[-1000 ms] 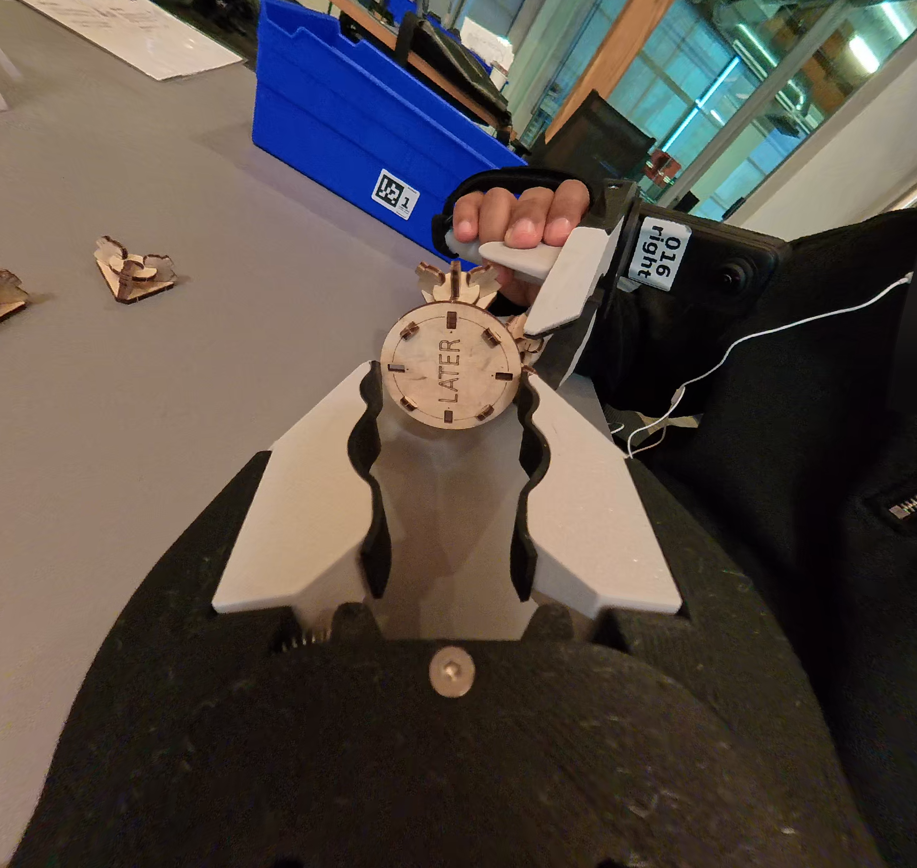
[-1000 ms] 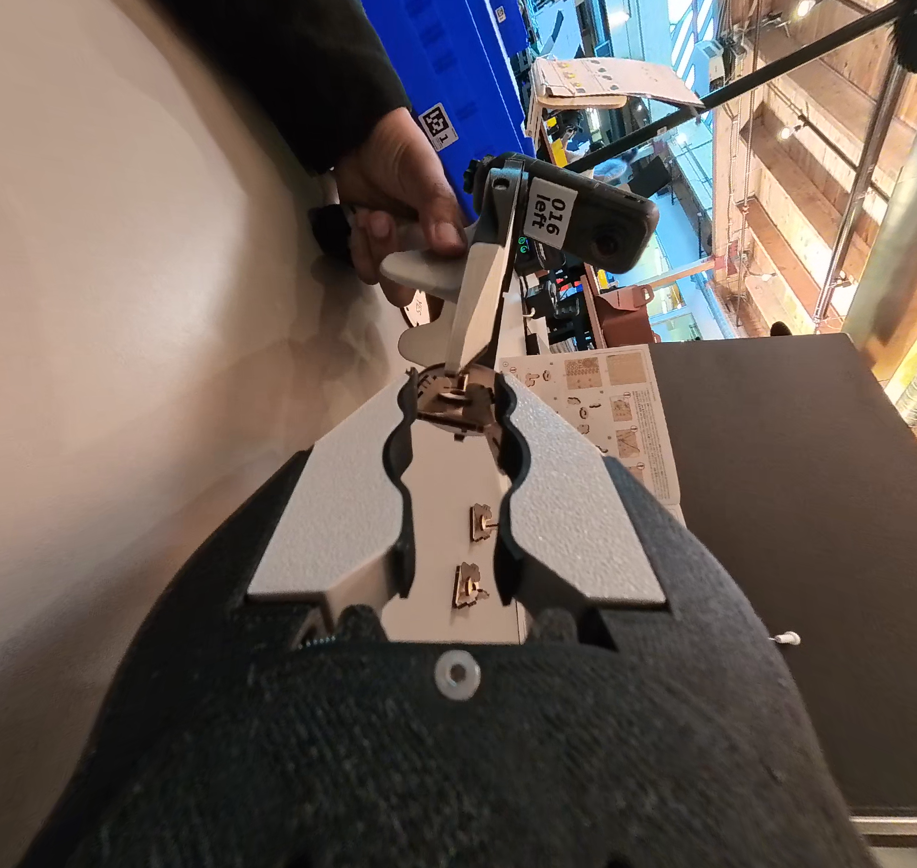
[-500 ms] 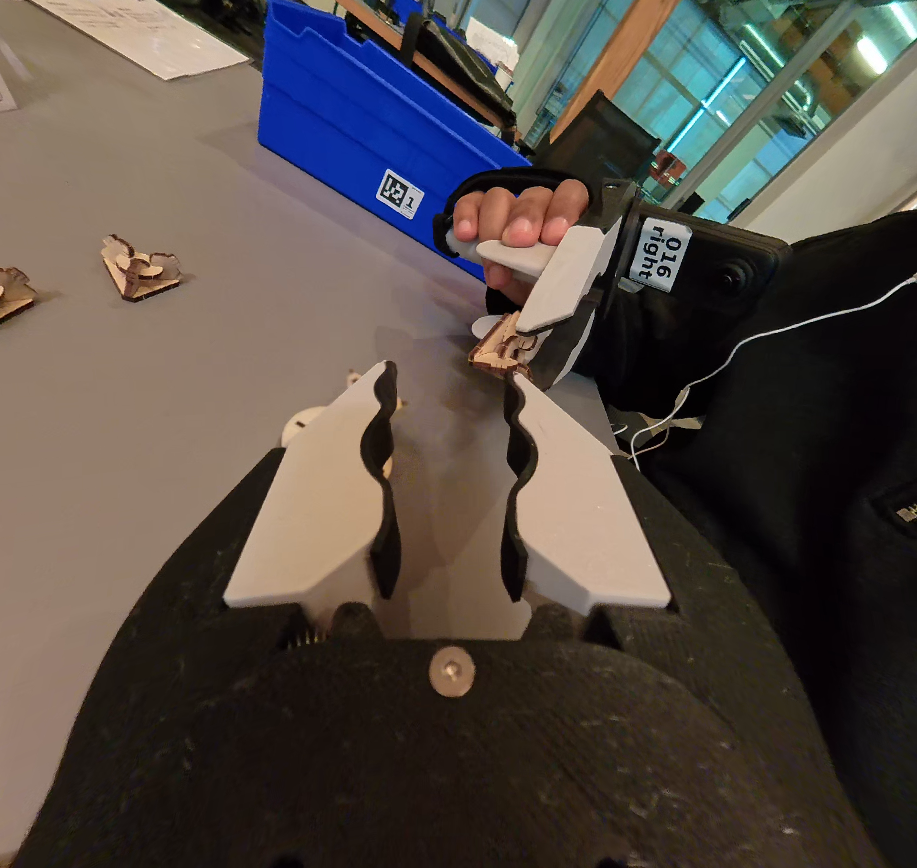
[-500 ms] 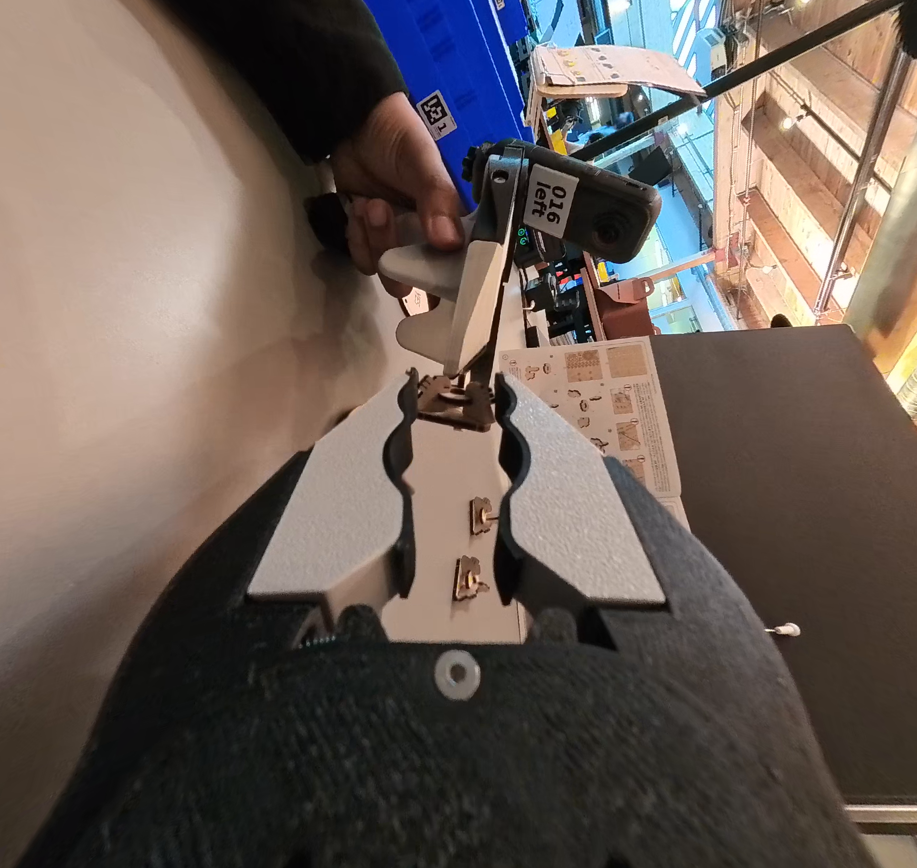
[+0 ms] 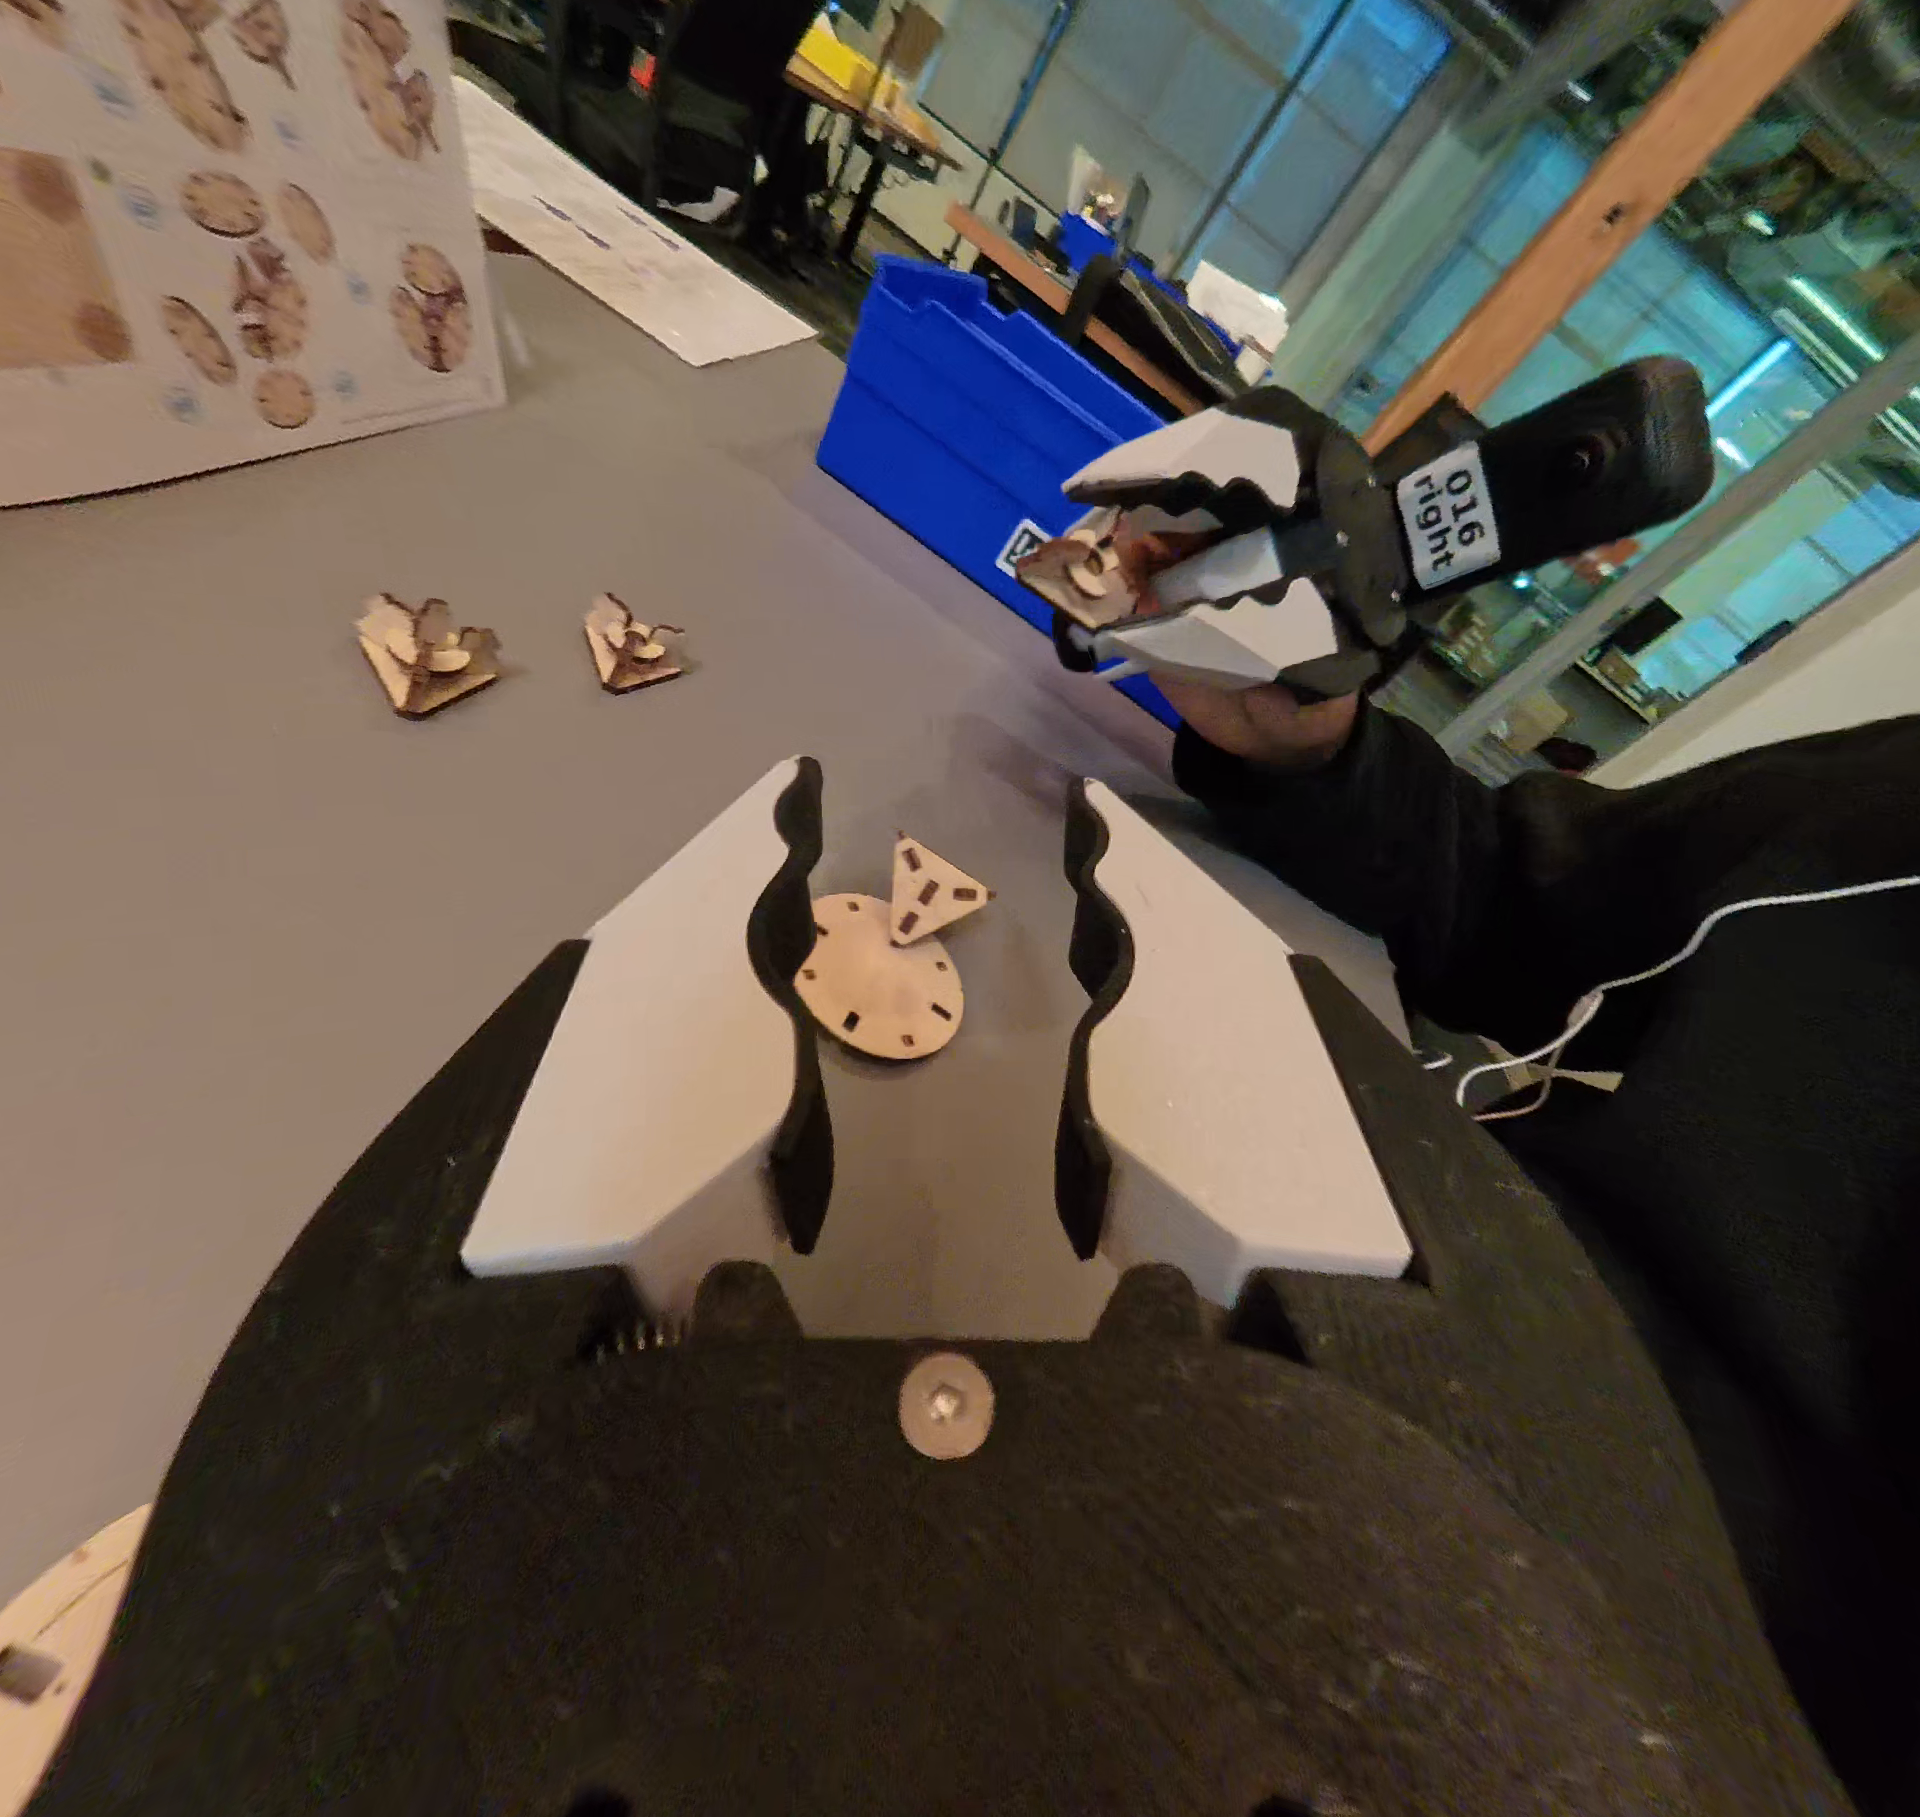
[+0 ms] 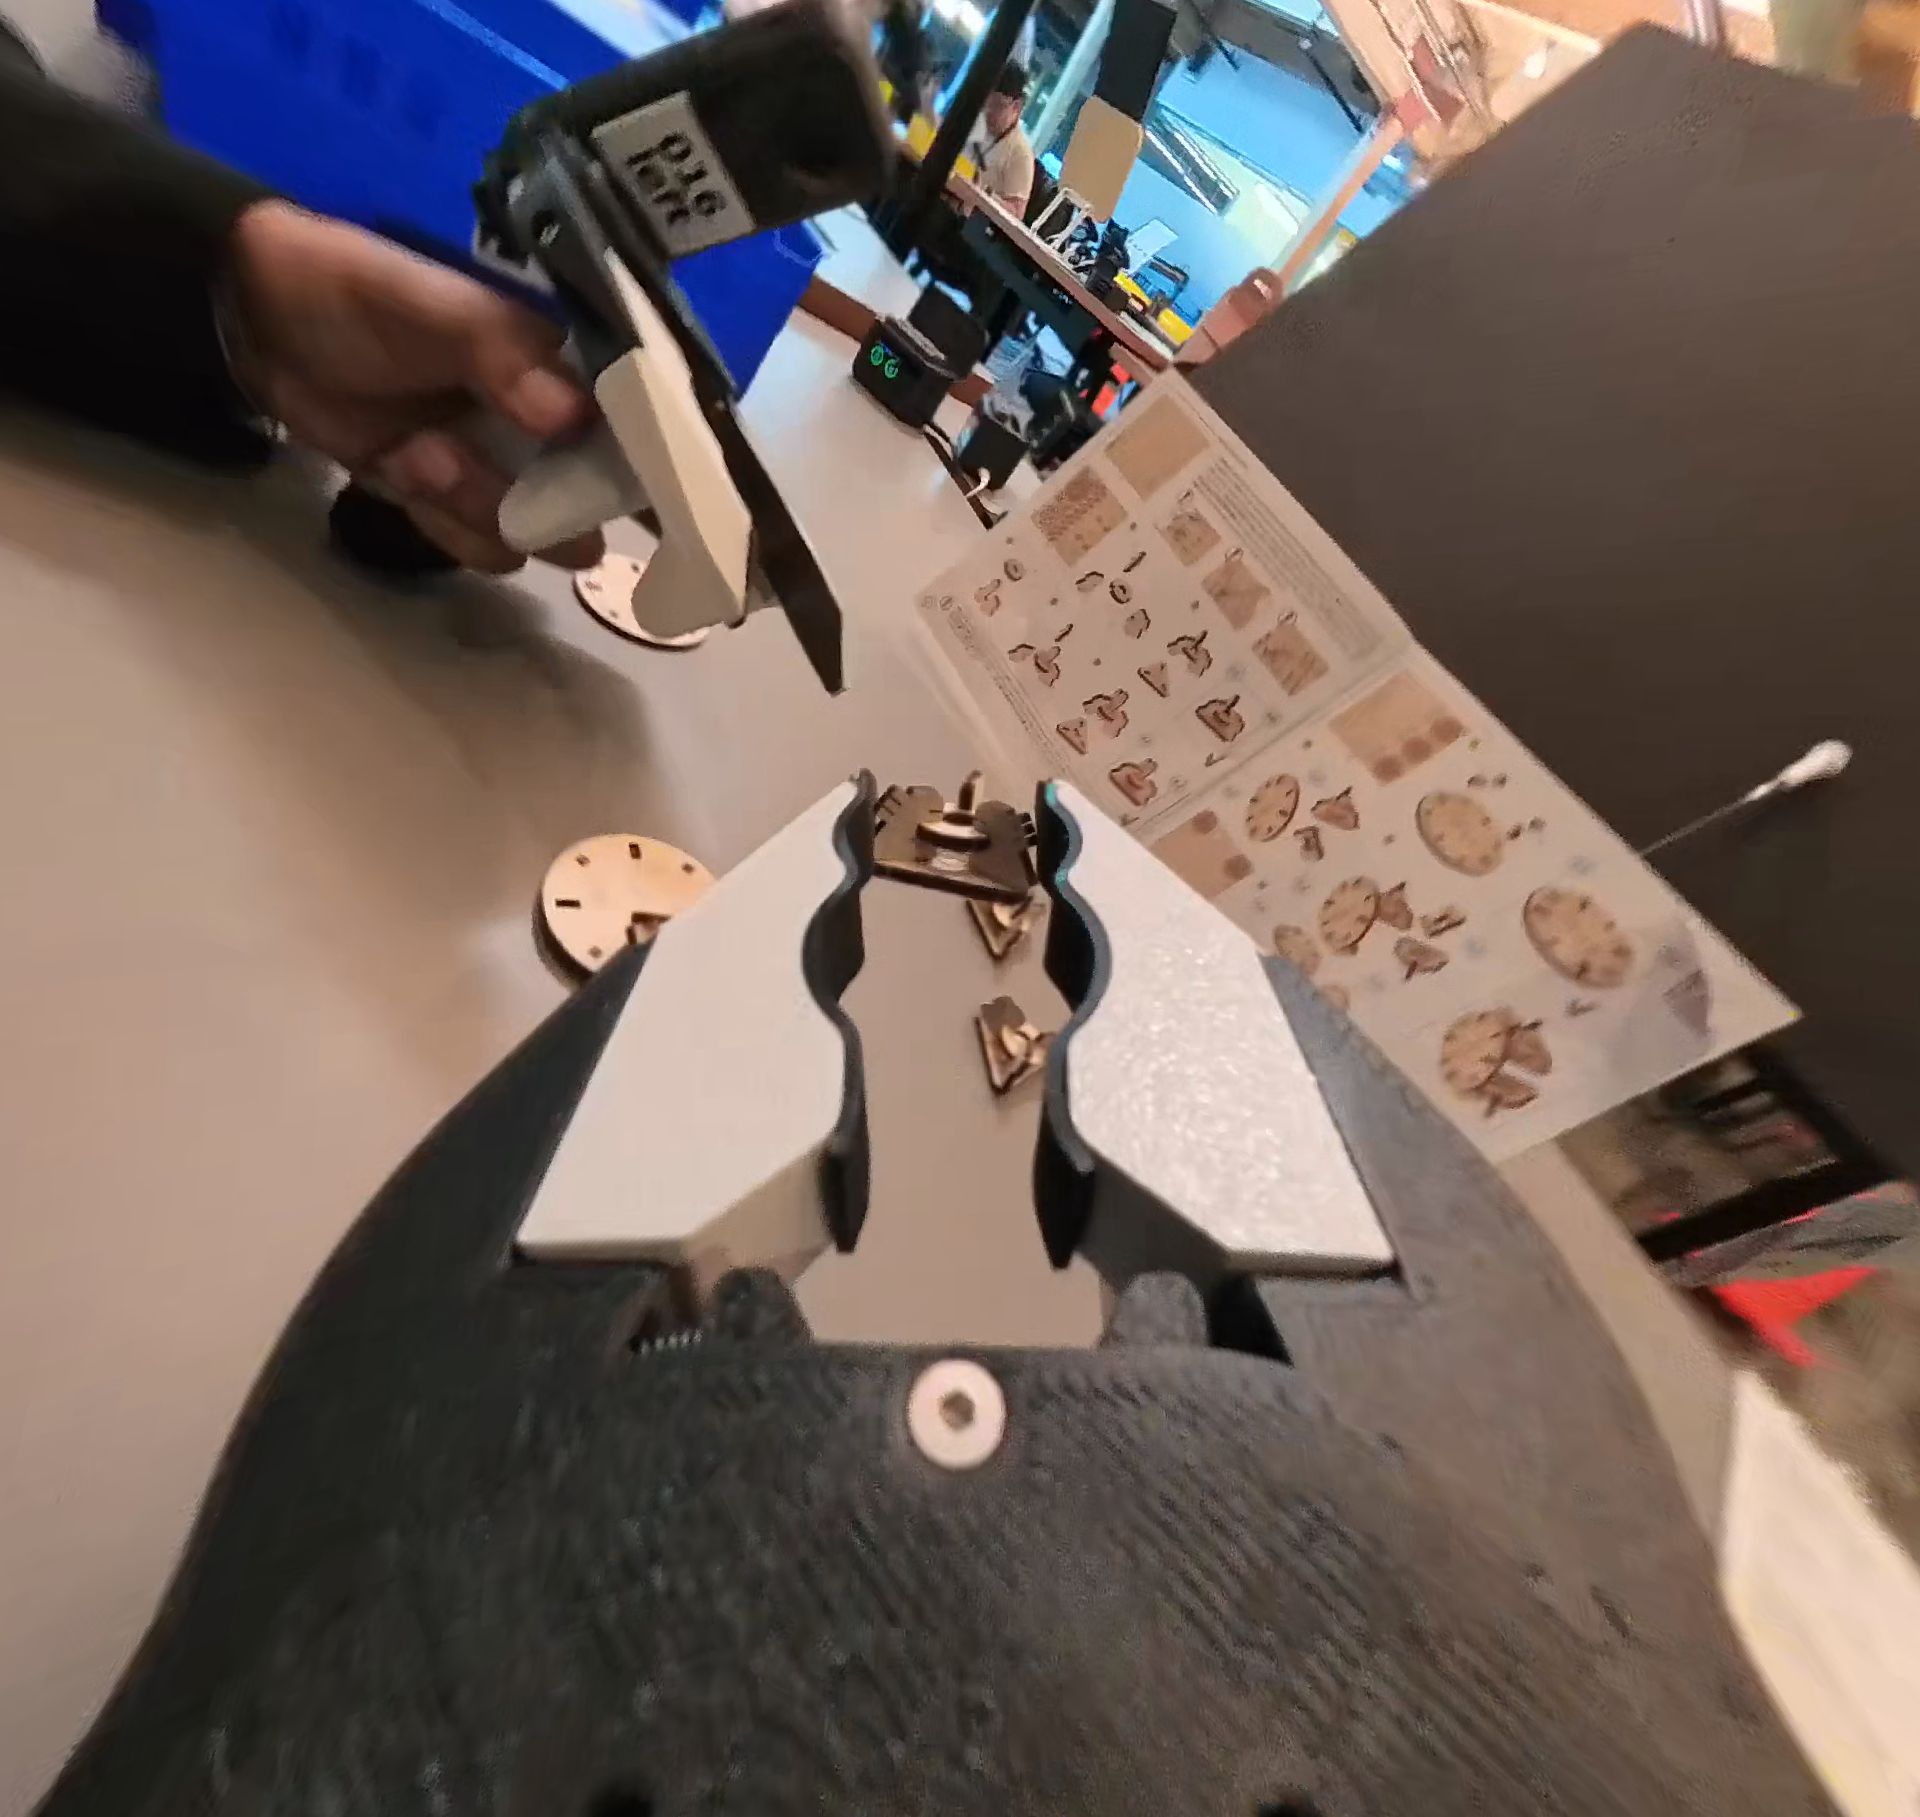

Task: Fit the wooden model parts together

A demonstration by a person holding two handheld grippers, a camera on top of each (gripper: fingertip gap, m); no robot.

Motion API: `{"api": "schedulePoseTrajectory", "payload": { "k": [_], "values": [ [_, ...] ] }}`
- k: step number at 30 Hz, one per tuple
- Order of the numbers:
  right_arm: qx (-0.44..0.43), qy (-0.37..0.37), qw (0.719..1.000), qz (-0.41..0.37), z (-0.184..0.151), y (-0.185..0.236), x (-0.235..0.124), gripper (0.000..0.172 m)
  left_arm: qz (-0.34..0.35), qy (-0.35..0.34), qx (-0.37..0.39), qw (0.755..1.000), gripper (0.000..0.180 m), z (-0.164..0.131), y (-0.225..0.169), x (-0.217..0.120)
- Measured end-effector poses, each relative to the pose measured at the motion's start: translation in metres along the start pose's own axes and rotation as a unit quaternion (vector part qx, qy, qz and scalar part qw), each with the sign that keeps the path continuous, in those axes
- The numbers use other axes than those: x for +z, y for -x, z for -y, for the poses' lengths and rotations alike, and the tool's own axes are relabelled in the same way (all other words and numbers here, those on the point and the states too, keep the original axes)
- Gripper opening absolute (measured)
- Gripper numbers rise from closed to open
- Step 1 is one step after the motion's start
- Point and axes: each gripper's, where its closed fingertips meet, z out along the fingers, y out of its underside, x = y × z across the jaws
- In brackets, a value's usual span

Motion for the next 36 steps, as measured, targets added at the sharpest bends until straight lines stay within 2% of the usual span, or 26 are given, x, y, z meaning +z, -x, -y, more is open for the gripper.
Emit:
{"api": "schedulePoseTrajectory", "payload": {
  "k": [4, 8, 14, 19, 24, 30, 31, 33, 36],
  "values": [
    [0.102, -0.017, 0.995, 0.005, -0.003, -0.009, -0.002, 0.029, 0.037, 0.043, 0.013, 0.998, 0.045, -0.014, 0.009, 0.005],
    [0.174, -0.019, 0.984, 0.02, -0.005, -0.009, -0.002, 0.029, 0.046, 0.111, 0.039, 0.992, 0.049, -0.037, 0.006, 0.015],
    [0.242, -0.016, 0.969, 0.046, -0.007, -0.002, 0.001, 0.029, 0.087, 0.155, 0.061, 0.982, 0.055, -0.05, 0.012, 0.019],
    [0.305, -0.012, 0.949, 0.083, -0.009, 0.006, 0.002, 0.03, 0.098, 0.183, 0.059, 0.976, 0.073, -0.059, 0.014, 0.021],
    [0.355, -0.015, 0.929, 0.106, -0.014, 0.008, 0.001, 0.03, 0.091, 0.23, 0.058, 0.967, 0.075, -0.076, 0.009, 0.023],
    [0.397, -0.021, 0.909, 0.126, -0.019, 0.009, 0.001, 0.029, 0.089, 0.235, 0.066, 0.965, 0.074, -0.079, 0.007, 0.023],
    [0.402, -0.022, 0.906, 0.128, -0.02, 0.009, 0.001, 0.029, 0.082, 0.238, 0.064, 0.966, 0.07, -0.08, 0.005, 0.022],
    [0.408, -0.023, 0.903, 0.131, -0.021, 0.009, 0.001, 0.03, 0.063, 0.262, 0.063, 0.961, 0.031, -0.089, -0.001, 0.02],
    [0.403, -0.024, 0.905, 0.134, -0.019, 0.01, 0.001, 0.029, 0.059, 0.278, 0.084, 0.955, 0.011, -0.094, -0.004, 0.019]
  ]
}}
